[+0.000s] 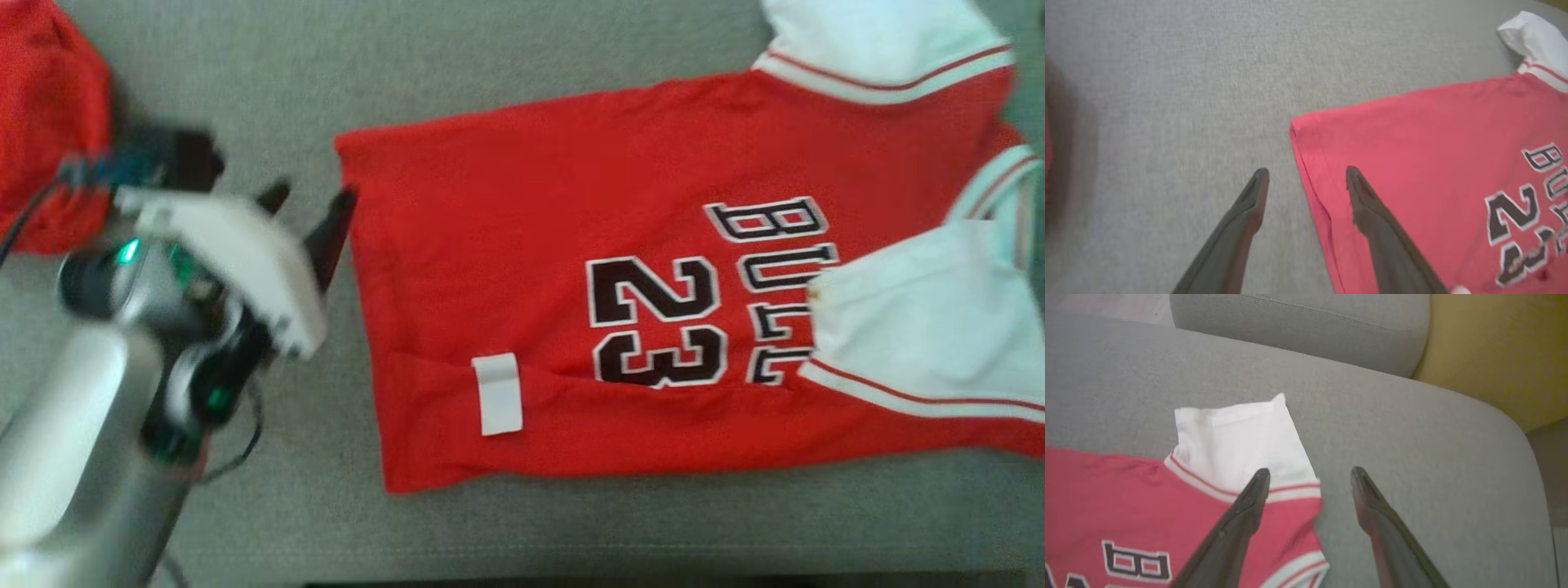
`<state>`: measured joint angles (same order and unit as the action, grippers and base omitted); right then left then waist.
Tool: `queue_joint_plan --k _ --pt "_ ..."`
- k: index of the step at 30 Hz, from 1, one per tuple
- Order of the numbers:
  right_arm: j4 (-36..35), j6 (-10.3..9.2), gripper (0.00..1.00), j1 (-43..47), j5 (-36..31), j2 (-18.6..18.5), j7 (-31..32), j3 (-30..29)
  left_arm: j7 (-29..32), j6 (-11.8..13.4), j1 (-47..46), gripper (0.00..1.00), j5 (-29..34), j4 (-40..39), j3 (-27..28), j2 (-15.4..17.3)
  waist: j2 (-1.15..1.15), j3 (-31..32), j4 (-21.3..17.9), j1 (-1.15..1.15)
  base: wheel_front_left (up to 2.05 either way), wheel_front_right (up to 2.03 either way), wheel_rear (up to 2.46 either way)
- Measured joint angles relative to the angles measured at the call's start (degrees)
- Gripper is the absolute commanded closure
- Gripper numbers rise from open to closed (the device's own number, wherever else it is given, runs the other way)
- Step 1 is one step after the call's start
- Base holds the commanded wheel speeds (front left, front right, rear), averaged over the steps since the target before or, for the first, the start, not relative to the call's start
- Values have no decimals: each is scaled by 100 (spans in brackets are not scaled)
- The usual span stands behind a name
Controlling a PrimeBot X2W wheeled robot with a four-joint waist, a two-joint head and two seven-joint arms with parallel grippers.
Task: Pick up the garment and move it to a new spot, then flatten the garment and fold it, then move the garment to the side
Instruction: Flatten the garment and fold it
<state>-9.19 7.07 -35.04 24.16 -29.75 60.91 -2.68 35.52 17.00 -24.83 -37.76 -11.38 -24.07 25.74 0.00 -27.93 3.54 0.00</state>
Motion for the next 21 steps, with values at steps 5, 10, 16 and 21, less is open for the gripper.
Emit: queue_joint_plan --k 5,10,16,21 --pt "1210 0 0 -1113 -569 -1 -320 553 172 -198 -1073 0 143 1092 -499 -632 0 -427 371 1 0 0 0" --pt "2223 0 0 -1521 -793 83 -721 734 156 -398 -1622 0 231 1623 -703 -966 0 -656 753 1 0 0 0" --pt "2883 0 0 -1950 -916 119 -901 765 118 -528 -1940 0 278 1870 -829 -1117 0 -809 922 1 0 0 0" --pt "3076 0 0 -2051 -911 119 -950 817 230 -617 -2050 0 279 1986 -869 -1123 0 -796 893 0 0 0 0"
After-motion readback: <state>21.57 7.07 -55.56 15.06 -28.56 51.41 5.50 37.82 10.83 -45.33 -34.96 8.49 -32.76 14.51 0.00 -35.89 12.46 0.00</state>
